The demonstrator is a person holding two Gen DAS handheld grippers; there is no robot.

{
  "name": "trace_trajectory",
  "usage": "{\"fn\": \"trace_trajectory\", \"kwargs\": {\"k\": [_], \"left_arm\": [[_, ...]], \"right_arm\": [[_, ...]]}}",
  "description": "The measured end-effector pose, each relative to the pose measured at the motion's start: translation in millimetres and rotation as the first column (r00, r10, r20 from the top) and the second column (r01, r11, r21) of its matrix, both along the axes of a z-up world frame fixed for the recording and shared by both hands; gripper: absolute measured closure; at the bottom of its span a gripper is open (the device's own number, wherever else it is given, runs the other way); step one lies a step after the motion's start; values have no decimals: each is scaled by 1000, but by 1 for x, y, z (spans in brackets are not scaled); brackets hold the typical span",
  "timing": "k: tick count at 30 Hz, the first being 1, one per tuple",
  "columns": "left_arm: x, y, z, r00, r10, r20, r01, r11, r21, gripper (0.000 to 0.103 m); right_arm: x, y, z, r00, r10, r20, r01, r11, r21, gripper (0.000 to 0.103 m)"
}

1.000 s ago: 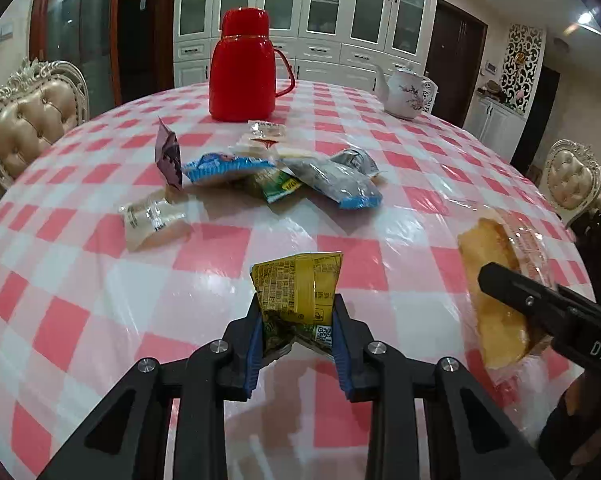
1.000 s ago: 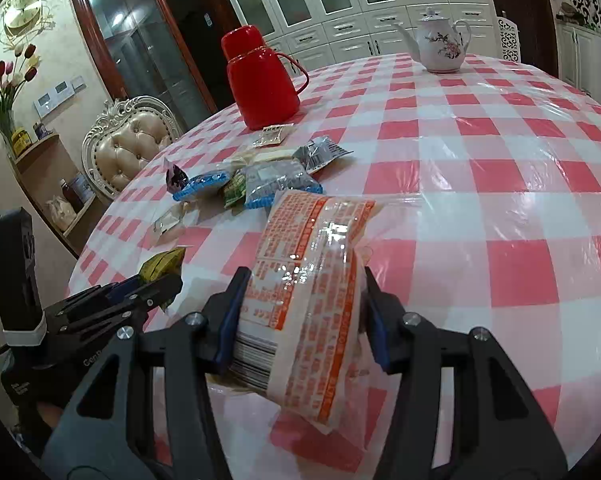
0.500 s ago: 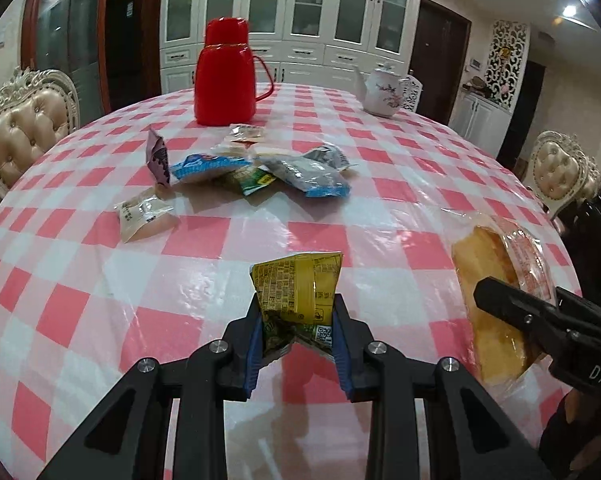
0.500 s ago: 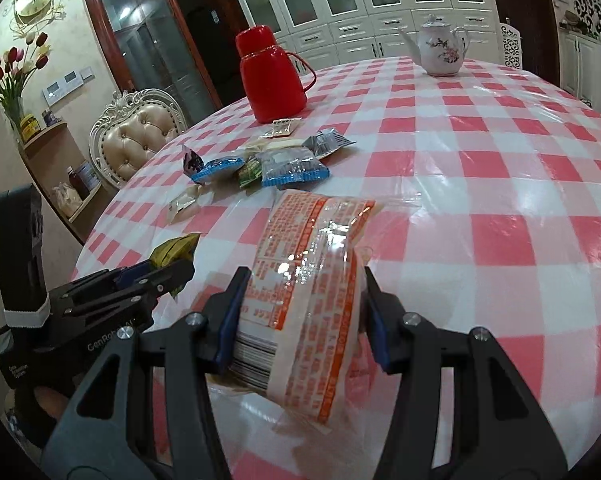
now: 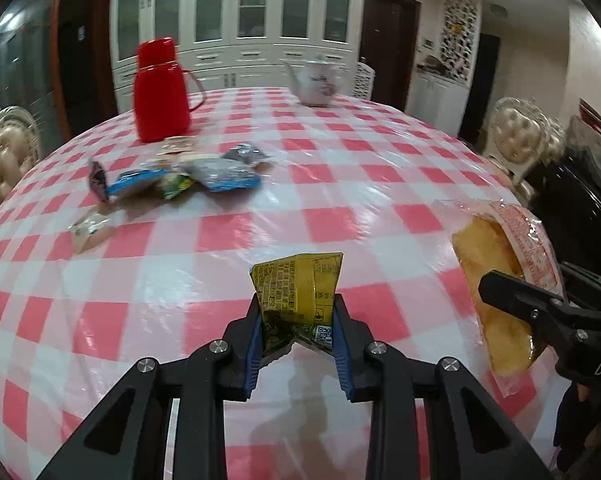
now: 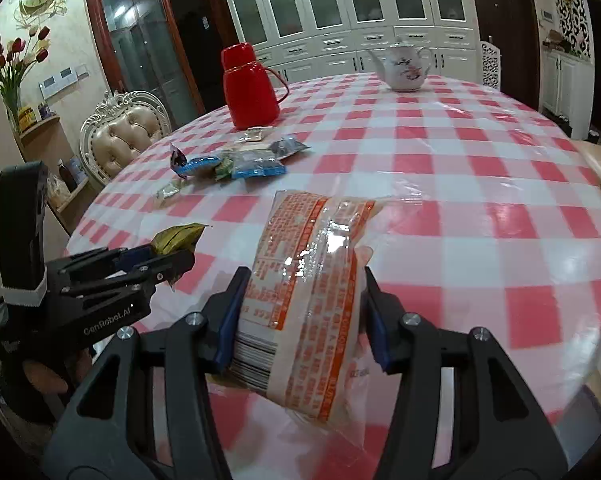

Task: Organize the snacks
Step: 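Carry both held packets off the table toward the white box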

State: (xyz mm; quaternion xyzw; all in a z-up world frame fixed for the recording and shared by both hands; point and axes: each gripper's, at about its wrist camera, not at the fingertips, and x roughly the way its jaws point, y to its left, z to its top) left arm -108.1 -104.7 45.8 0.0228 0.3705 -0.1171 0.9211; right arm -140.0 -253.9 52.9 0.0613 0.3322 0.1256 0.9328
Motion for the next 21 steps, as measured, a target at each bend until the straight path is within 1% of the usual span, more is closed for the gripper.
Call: {"fn": "trace_trajectory", "kwargs": {"k": [8,14,18,20,21], "left_arm": [[-20,-47,-1,993,-118,-6,119,992,37,71],[-32,-81,-4,978,-206,-33,207,977,57,71],[-42,-104,-4,961,-270,-51,273,960,56,71],[-47,-115,-4,948,-313,-65,316,948,43,71],[-49,-121,-4,941,-331,-69,335,941,47,71]], "right_arm": [[-41,-38,-1,1000,-5,-12,5,998,-65,46],[-65,-68,2,999,-41,-3,40,995,-89,46],[-77,-86,2,998,-59,-8,58,993,-103,46],[-84,-100,3,997,-74,-15,73,993,-95,46],[-86,-104,3,996,-83,-13,81,992,-101,46]]}}
